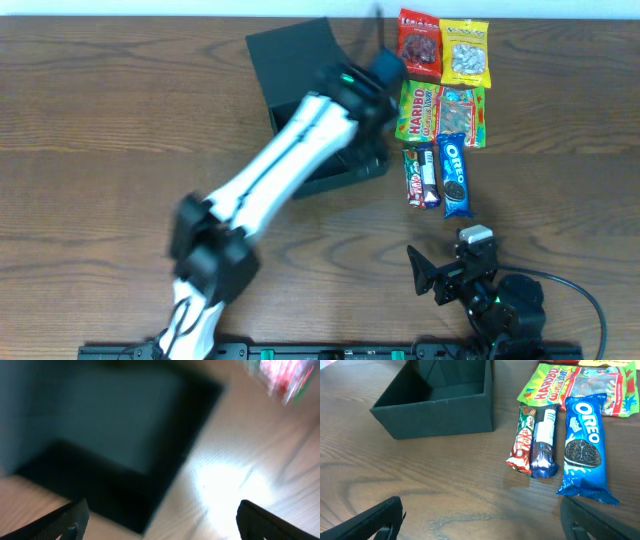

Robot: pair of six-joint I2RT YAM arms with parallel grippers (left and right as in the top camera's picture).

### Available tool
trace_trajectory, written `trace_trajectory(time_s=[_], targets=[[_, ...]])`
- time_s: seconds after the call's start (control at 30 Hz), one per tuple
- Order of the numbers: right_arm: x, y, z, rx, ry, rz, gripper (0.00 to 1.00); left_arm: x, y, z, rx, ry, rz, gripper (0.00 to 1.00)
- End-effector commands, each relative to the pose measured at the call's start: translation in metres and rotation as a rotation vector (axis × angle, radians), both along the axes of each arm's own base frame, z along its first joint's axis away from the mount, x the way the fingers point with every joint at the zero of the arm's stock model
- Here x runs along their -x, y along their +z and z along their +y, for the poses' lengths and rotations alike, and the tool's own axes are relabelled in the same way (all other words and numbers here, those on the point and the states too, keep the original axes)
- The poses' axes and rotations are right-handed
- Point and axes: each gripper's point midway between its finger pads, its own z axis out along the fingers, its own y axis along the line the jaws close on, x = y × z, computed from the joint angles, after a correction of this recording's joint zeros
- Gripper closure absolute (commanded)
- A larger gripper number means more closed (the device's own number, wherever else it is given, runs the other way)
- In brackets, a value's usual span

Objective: Pack container

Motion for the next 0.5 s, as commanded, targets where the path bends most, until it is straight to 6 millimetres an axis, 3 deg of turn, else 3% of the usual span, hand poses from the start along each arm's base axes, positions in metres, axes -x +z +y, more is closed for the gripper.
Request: trace_trajectory(time_s=[0.0, 0.1, 0.23, 0.37, 0.47], targets=[[0.001, -0.001, 0.001, 0.011, 0.012, -0.007, 0.01, -0.021, 0.072, 0.038, 0.202, 0.356, -0.102, 0.05], [0.001, -0.001, 0.001, 0.011, 0.012, -0.007, 0.01, -0.038, 0.086, 0.077, 0.255, 0.55, -0.116, 0.05], [0.001, -0.001, 0.001, 0.011, 0.012, -0.007, 0.01, -0.049, 0.072, 0.098, 0.294, 0.643, -0.035, 0.05], [0.001, -0.001, 0.001, 0.011, 0.012, -0.007, 0.01, -0.058, 0.041, 0.114, 0.245, 0.7, 0.04, 0.05], [0.001, -0.001, 0.001, 0.011, 0.012, -0.007, 0.01, -0.057, 0.002, 0.113, 0.181, 0.79, 0.139, 0.05]])
